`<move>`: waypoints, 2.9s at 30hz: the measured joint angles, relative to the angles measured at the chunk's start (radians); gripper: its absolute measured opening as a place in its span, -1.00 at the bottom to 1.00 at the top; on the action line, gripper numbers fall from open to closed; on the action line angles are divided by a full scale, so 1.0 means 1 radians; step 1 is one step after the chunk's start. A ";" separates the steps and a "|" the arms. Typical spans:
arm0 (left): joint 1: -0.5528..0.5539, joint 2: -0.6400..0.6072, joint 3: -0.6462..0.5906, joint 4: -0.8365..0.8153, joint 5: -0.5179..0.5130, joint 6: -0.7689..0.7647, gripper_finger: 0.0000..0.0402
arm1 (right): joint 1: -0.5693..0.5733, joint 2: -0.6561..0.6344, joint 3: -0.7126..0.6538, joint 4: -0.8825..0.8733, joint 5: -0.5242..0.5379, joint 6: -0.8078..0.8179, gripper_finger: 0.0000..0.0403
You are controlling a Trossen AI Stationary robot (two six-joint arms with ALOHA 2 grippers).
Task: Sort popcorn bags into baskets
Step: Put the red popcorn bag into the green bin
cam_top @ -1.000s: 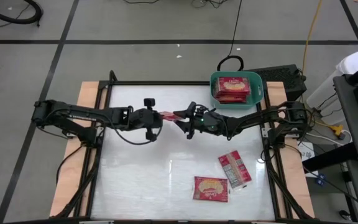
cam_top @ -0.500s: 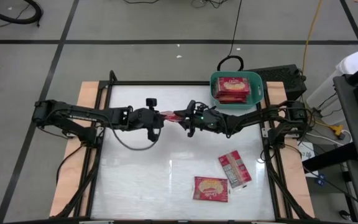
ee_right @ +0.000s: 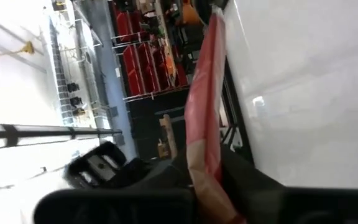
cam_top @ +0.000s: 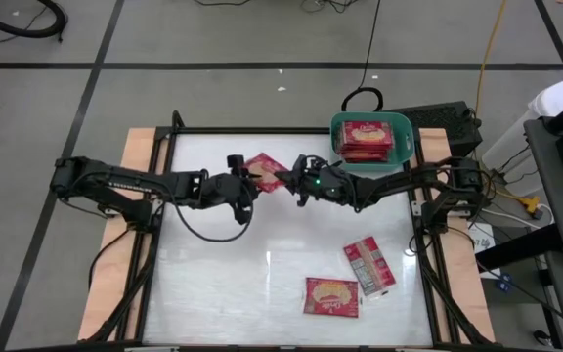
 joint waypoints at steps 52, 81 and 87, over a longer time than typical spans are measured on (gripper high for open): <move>0.295 0.076 0.000 0.732 0.702 -1.341 0.75 | -0.451 -0.676 0.000 -0.736 -1.056 -1.160 -0.92; 0.296 0.203 -0.001 0.943 0.691 -1.177 -0.86 | -0.520 -0.605 0.000 -0.720 -1.095 -1.262 -0.91; 0.308 0.203 -0.001 0.955 0.690 -1.173 -0.86 | -0.528 -0.606 0.000 -0.722 -1.089 -1.237 -0.88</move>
